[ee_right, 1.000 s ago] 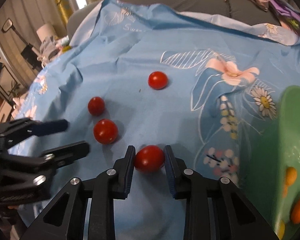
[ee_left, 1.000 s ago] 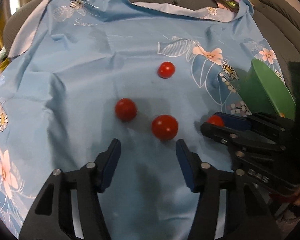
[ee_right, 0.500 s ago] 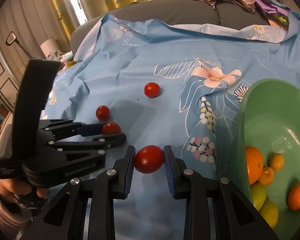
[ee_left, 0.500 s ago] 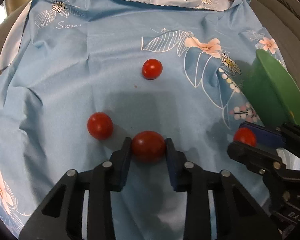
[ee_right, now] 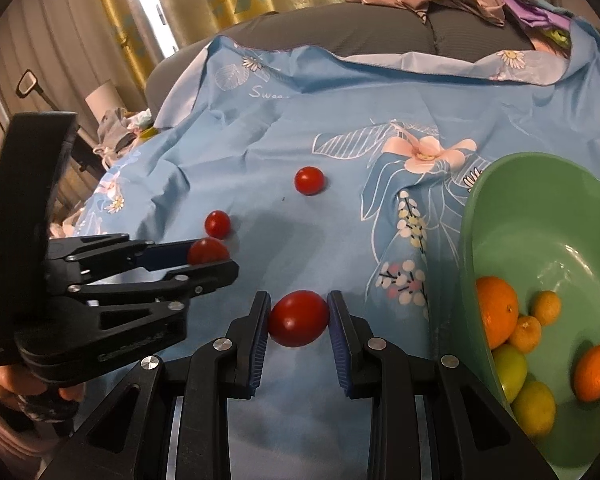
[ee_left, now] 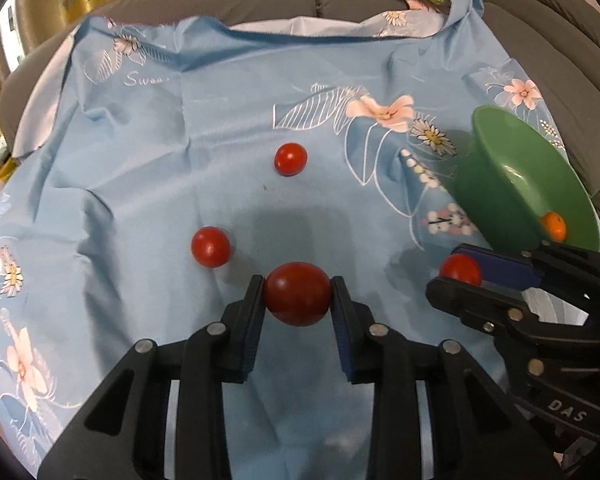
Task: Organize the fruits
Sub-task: 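Carry both cherry tomatoes with both tools over the green bowl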
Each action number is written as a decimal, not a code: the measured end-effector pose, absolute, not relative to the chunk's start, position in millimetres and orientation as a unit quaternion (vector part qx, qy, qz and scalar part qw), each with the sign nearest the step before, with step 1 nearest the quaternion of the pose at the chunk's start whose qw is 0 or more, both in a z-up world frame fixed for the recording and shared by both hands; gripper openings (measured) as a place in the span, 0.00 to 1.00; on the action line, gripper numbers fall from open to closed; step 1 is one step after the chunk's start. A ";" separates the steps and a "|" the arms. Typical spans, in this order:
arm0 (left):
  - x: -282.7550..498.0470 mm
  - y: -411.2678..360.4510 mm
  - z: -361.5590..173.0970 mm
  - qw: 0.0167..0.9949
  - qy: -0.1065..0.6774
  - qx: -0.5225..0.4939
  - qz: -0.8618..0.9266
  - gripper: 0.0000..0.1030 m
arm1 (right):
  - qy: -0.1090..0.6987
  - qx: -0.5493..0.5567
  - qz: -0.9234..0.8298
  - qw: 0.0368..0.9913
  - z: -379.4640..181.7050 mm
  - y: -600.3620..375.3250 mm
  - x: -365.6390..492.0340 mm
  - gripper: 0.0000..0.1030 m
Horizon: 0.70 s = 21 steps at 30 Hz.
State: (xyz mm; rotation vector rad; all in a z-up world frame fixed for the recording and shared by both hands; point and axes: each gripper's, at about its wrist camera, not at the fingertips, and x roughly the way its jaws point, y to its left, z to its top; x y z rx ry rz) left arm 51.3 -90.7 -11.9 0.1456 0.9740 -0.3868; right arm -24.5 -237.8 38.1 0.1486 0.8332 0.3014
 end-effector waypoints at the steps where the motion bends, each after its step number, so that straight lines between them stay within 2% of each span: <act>1: 47.0 -90.1 -8.3 0.865 0.461 0.070 -0.183 0.31 | 0.401 0.072 0.146 0.901 39.6 -237.5 -26.6 0.30; 21: -18.5 -85.9 36.6 0.888 0.418 0.070 -0.178 0.31 | 0.358 0.064 0.161 0.918 79.2 -230.8 -76.2 0.30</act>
